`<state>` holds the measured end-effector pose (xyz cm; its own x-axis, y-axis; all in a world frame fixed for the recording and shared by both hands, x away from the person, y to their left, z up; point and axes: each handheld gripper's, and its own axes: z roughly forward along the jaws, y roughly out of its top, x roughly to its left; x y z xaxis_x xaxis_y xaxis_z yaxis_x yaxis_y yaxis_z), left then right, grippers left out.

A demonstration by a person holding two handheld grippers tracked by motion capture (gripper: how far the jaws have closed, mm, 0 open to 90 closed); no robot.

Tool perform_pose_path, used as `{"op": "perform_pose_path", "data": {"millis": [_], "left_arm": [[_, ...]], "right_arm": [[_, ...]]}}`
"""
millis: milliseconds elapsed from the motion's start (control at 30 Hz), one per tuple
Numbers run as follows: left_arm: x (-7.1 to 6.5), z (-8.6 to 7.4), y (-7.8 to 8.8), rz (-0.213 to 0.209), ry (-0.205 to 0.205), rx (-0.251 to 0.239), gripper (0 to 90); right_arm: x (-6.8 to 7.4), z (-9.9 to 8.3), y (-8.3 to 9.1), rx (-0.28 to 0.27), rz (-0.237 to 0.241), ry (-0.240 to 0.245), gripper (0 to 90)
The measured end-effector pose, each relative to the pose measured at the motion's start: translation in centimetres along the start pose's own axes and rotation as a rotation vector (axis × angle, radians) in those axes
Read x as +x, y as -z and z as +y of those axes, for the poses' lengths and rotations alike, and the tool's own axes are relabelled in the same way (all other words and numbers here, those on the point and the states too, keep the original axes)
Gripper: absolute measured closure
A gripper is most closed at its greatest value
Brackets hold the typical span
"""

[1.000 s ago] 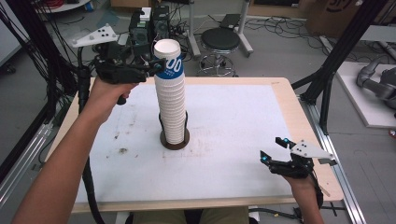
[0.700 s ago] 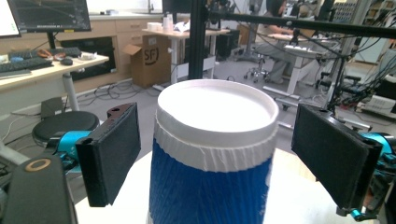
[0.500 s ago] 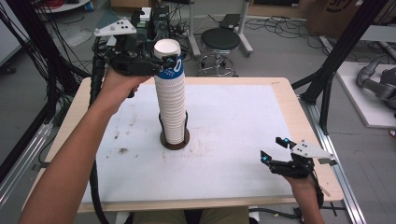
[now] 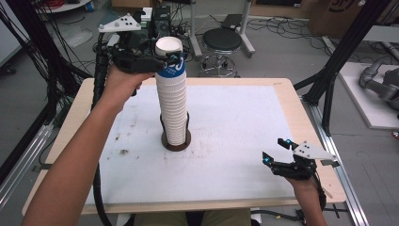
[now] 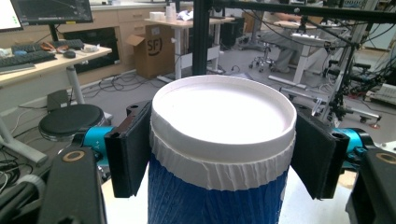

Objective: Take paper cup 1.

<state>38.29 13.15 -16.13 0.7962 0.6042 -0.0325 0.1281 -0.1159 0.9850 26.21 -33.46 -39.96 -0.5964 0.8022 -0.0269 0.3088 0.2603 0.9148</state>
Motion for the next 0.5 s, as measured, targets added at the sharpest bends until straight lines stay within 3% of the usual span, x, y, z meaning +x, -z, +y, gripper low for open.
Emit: {"op": "perform_pose_path", "data": {"millis": [500], "left_arm": [[-0.2,3.2,2.3,-0.025,0.004,-0.117,29.5]], "right_arm": [[0.0,0.0,0.0,-0.005,0.0,0.0,20.3]]}}
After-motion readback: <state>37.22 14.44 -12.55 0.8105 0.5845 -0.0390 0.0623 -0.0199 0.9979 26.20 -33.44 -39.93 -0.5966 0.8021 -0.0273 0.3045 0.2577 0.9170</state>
